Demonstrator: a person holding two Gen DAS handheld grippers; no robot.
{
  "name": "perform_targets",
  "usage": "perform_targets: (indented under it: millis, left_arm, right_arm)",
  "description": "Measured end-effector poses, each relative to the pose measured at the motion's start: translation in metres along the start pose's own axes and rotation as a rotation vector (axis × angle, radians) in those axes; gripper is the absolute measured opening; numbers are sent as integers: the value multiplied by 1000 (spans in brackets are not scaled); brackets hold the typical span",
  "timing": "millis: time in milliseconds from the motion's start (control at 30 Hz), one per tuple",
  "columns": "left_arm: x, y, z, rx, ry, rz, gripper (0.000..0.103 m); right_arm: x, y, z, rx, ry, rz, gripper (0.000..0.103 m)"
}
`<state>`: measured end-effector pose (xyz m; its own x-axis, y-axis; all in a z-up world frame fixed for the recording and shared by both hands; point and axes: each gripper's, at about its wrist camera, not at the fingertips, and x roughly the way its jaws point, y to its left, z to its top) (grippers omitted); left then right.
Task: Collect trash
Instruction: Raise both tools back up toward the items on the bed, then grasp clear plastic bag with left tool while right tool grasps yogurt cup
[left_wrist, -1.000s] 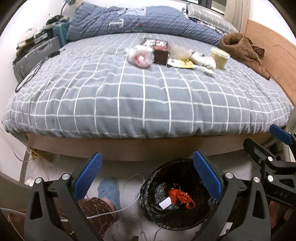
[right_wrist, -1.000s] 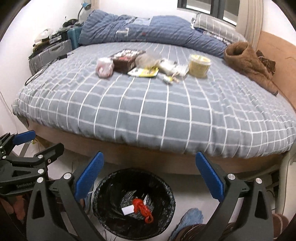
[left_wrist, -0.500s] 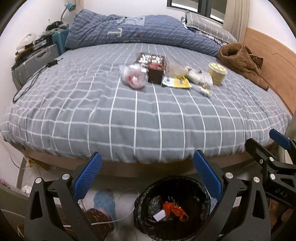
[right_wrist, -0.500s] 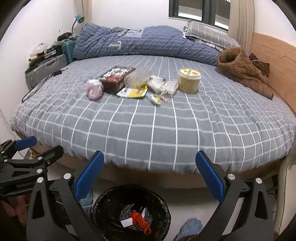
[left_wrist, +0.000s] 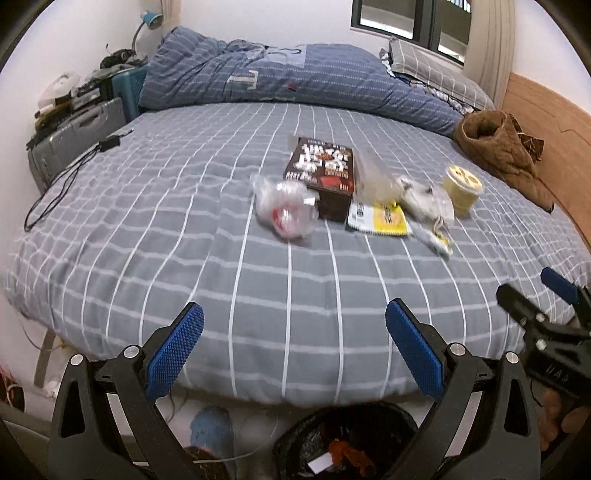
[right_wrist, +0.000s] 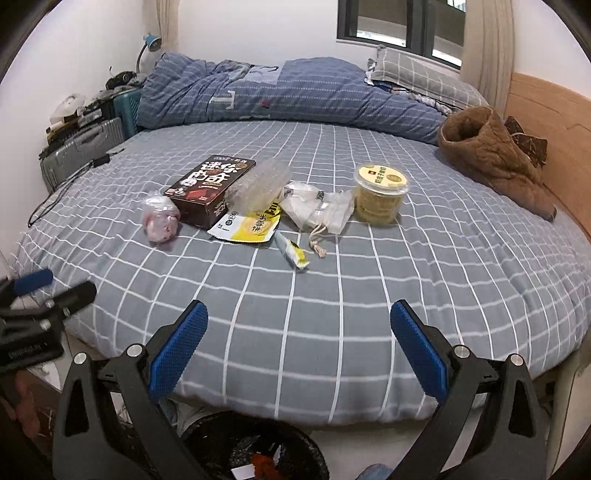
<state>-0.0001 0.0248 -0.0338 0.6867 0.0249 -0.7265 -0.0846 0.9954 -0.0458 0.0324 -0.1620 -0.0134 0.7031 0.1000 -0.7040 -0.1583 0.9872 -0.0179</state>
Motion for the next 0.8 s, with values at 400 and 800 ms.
perform_targets:
  millis: [400, 800]
  left_arm:
    - [54, 5, 53, -6, 13, 14, 97]
    - [114, 3, 87, -17, 65, 21, 97]
  right_arm:
    - [59, -38, 55, 19, -13, -63, 93]
    - [129, -91, 103, 55, 0, -136, 93]
